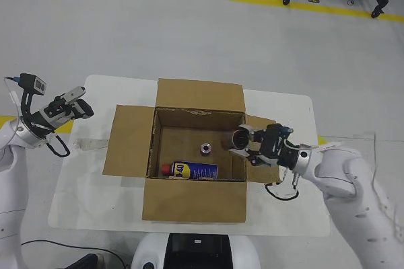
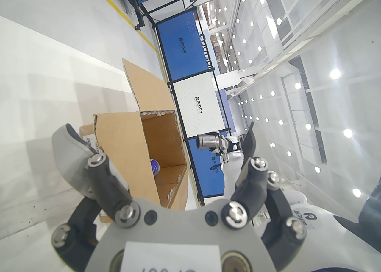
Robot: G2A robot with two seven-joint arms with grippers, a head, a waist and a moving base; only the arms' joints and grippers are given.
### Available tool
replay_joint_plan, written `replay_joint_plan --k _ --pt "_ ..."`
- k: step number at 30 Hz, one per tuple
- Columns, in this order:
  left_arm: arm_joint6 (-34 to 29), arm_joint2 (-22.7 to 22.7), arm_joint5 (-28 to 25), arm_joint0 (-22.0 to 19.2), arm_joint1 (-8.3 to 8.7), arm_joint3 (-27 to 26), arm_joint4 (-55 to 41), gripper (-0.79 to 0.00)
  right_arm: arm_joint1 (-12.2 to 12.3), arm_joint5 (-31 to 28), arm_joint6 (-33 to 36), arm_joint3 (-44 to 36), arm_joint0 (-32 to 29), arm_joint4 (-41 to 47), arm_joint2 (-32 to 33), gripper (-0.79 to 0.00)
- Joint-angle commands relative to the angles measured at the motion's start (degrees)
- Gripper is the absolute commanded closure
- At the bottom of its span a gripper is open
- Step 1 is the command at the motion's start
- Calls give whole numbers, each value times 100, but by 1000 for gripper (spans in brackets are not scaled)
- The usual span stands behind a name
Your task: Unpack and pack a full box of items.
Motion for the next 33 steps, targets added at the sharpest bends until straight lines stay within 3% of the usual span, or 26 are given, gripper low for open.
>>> replay_joint_plan --k 1,17,33 --pt "0 0 0 0 0 0 0 -785 -48 33 106 118 333 38 -326 0" --pt "0 0 0 0 0 0 0 -785 -634 574 903 1667 2479 560 -2455 0" --pt "0 0 0 0 0 0 0 -785 -1165 707 1047 2897 3317 697 -3550 0"
